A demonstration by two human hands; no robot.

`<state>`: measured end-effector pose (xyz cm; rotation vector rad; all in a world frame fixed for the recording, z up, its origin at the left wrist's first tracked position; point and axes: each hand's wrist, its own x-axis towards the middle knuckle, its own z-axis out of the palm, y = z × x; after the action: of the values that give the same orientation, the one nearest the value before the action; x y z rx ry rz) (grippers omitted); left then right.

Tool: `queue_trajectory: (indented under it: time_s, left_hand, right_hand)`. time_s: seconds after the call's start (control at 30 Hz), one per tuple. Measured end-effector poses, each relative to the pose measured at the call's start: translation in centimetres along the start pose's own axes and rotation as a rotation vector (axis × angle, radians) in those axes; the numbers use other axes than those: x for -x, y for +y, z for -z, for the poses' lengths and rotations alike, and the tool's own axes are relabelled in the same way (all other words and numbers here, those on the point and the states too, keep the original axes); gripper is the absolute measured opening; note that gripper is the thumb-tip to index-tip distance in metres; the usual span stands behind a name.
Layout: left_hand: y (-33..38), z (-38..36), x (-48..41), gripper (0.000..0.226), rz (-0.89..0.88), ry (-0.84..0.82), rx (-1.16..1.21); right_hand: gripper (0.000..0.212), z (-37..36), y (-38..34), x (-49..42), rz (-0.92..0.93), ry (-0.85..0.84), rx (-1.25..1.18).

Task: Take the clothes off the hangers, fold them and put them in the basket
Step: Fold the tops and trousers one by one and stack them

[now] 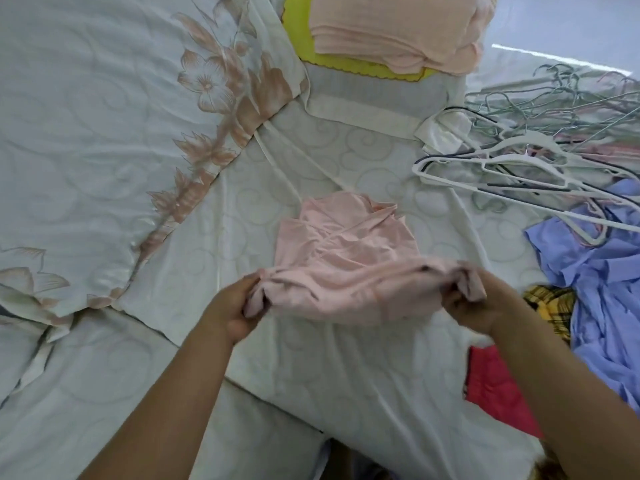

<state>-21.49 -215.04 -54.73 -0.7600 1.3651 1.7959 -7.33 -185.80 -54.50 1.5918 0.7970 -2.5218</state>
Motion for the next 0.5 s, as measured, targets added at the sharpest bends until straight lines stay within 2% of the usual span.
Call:
queue_trajectory:
  time_s: [0.03, 0.07, 0.13, 0.17, 0.2, 0.27, 0.33, 0.37, 0.43, 0.5]
  left_hand:
    - [1.5, -1.0, -1.4, 0.023, -0.006, 0.002, 0.029]
    - [2.8, -1.8, -2.8, 0.024, -0.033, -0.024, 0.056]
    - [4.6, -2.9, -5.6, 0.035, -0.085, -0.054, 0.063]
    - [4.8, -3.4, -6.6, 0.04, -0.092, -0.017, 0.005]
    - [4.4, -3.3, -7.8, 0.041, -0.096, 0.039, -0.105]
    - [2.5, -2.3, -9.6, 0.046, -0.115, 0.216, -0.498]
    - [0.3, -0.8, -10.5, 0.07, -0.128, 0.336, -0.899]
    - [-0.2, -0.4, -10.5, 0.08, -0.118, 0.388, -0.996]
    - [-0.6, -0.1, -10.8, 0.093, -0.142, 0.425, -0.993]
    - [-0.2, -1.1, -11.1, 0.09, -0.181, 0.398, -0.896]
  right_hand:
    - [0.03, -1.3, -1.4, -1.2, 0.042, -0.017, 0.002]
    - [0.013, -2.8, -2.6, -2.2, 0.097, -0.029, 0.023]
    - [0.026, -4.2, -3.7, -5.1, 0.182, 0.019, 0.118]
    - [0.027, -4.5, -3.8, -6.5, 0.212, 0.082, 0.182]
    - [0.025, -4.4, -3.4, -7.6, 0.237, 0.146, 0.28]
    - [0.028, -3.3, -1.9, -9.5, 0.308, 0.314, 0.571]
    - [0.042, -2.1, -0.2, -10.6, 0.346, 0.504, 0.864]
    - [0.054, -1.9, 0.4, -10.7, 0.326, 0.591, 0.933]
    - [0.069, -1.7, 1.3, -10.6, 0.282, 0.603, 0.885]
    - [0.06, -1.4, 1.7, -10.8, 0.279, 0.503, 0.735]
